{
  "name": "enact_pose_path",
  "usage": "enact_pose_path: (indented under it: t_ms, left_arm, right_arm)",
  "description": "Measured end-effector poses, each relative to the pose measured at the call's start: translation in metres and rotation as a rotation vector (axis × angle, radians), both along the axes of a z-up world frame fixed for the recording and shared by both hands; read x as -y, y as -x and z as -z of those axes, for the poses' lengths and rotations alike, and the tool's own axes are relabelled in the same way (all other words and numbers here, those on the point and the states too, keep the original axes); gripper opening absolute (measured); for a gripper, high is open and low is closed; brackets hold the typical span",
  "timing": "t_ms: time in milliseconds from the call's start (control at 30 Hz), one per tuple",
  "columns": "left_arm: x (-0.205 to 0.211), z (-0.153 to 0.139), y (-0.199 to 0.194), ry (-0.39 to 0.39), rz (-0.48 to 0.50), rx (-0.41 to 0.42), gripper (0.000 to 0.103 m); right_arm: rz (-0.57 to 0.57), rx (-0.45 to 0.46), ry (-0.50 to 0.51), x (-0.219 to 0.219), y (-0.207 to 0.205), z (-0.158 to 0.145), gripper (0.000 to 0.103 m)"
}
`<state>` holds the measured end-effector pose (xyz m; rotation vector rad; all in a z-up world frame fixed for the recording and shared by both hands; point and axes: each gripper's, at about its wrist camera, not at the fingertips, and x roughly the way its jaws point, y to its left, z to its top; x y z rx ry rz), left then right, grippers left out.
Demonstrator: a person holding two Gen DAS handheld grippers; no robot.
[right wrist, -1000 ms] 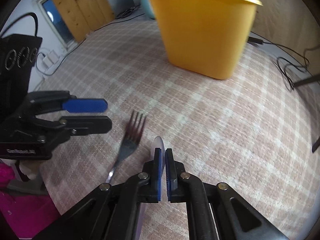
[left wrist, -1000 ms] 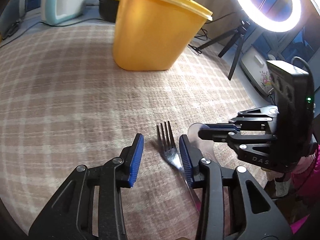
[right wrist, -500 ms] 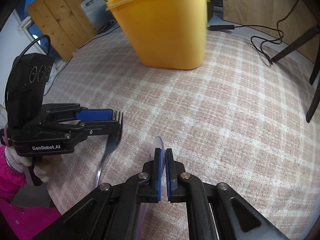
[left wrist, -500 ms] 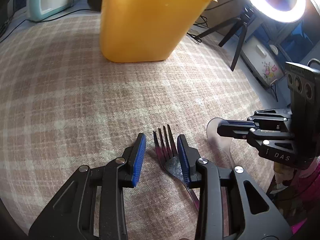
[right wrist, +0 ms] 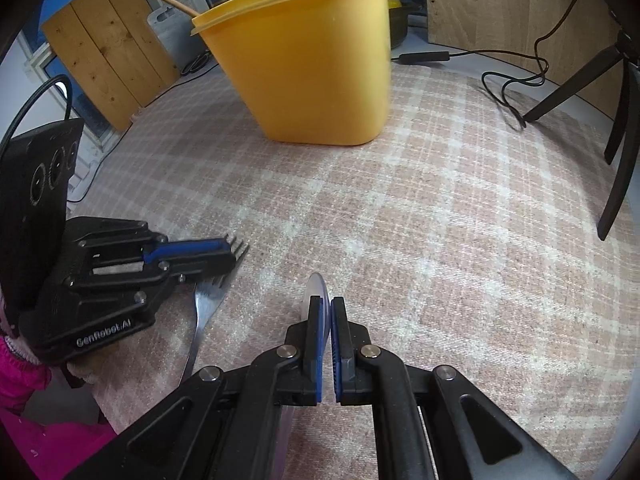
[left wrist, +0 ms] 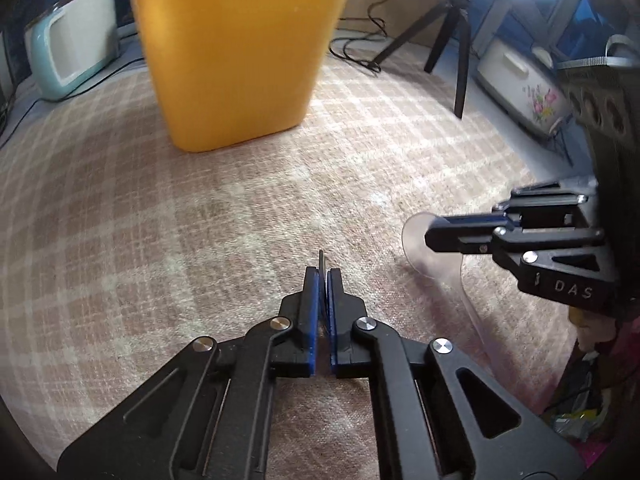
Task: Organize utensils
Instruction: 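Close the left tool on the silver fork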
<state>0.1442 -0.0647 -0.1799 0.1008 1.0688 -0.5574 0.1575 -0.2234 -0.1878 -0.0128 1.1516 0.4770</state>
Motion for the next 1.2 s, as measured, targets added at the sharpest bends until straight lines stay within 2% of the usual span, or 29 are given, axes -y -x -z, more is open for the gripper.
enact_pose_path:
  t_ms: [133,233,667,833,900,933,967,1033,1200]
  left_arm:
    - [0.002,-0.002,-0.002,-0.007,-0.001,0.000,0.001]
    - [-0.004,-0.012,-0.001,0.022,-0.023,0.018,0.000]
    - [-0.017,-0.069,0.006,0.051,-0.039,0.184,0.000]
    - [-0.024,-0.051,-0.003,0.064,-0.050,0.088,0.000]
    - [-0.034,-0.042,-0.006,0.067,-0.088,0.035,0.010]
    - [-0.038,-0.036,-0.007,0.083,-0.100,0.003,0.024]
    - [-0.041,-0.028,-0.010,0.106,-0.100,-0.035,0.031]
    - [-0.044,-0.015,-0.013,0.100,-0.110,-0.081,0.031]
    - [-0.044,0.005,-0.013,0.081,-0.108,-0.106,0.031]
  right_arm:
    - [-0.002,0.002,0.005,-0.002,0.002,0.000,0.001]
    - [0.007,0.027,-0.006,-0.002,0.006,-0.007,0.000]
    - [0.042,0.179,-0.055,0.007,0.012,-0.069,0.000]
    - [0.044,0.180,-0.050,0.007,0.011,-0.070,0.000]
    - [0.048,0.170,-0.052,0.009,0.012,-0.066,0.000]
    - [0.049,0.162,-0.054,0.010,0.012,-0.063,0.000]
    - [0.050,0.157,-0.055,0.011,0.012,-0.060,0.001]
    - [0.054,0.143,-0.057,0.013,0.012,-0.054,0.001]
    - [0.060,0.125,-0.069,0.015,0.011,-0.048,0.001]
